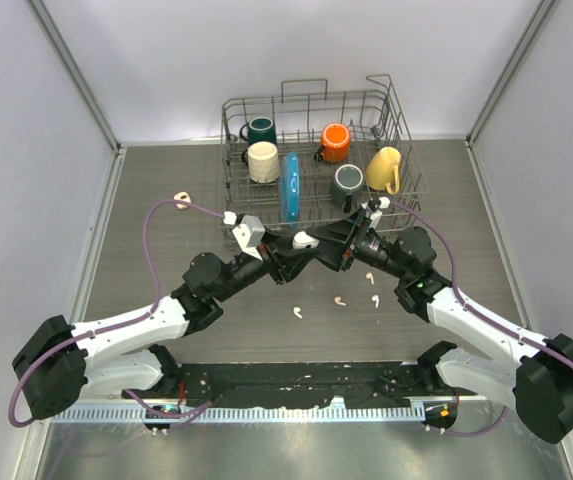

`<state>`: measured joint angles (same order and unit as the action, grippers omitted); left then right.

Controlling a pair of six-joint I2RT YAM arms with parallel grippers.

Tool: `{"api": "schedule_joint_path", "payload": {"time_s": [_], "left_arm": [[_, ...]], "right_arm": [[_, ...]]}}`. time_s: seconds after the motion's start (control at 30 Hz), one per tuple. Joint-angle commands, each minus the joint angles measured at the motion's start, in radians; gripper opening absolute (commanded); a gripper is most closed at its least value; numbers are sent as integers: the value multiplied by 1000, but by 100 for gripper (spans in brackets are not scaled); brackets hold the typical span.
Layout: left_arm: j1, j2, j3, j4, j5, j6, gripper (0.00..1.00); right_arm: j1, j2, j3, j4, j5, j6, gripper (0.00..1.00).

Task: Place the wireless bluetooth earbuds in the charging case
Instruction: Pick up the charging case at the center of the board, then open the charging case.

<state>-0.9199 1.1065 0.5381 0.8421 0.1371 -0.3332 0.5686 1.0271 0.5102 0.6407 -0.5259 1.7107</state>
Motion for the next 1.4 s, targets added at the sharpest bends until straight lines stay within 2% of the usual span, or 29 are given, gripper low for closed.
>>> {"api": "schedule_joint_path", "payload": {"time_s": [0.0,0.1,0.5,0.67,0.73,0.8,0.83,0.9,0.93,1.03,1.1,1.2,1.23,1.37], "left_arm": [[-11,3,42,74,-19,20,46],[-13,9,43,78,-18,20,45],[-17,18,22,141,-42,14,13],[-16,4,-16,202,-56,-1,2],[-17,12,-55,267,-28,26,0],[-16,23,-93,392,-57,28,0],[-16,29,-124,432,-59,37,0],[-16,33,-144,500,-86,37,0],[-17,33,-156,511,-93,31,0],[-16,24,-173,541,-97,19,0],[-16,6,-185,552,-90,26,0],[-16,-45,-216,552,-62,74,0],[-16,-60,-224,548,-44,88,0],[-16,-157,-242,434,-8,143,0]], "right_arm": [[5,-30,2,17,1,-13,13],[5,-29,1,20,1,-11,13],[5,-32,-4,20,-8,-11,13],[5,-42,-13,13,3,-31,25],[4,-53,-10,-15,7,-49,32],[5,-59,2,-57,12,-83,37],[4,-61,10,-67,13,-94,45],[4,-65,16,-76,12,-118,54],[4,-70,20,-78,12,-129,62],[4,-91,34,-104,18,-193,73],[4,-116,65,-180,29,-253,77],[4,-151,140,-355,35,-440,79],[5,-157,190,-413,33,-561,79],[10,-167,330,-787,58,-844,79]]}}
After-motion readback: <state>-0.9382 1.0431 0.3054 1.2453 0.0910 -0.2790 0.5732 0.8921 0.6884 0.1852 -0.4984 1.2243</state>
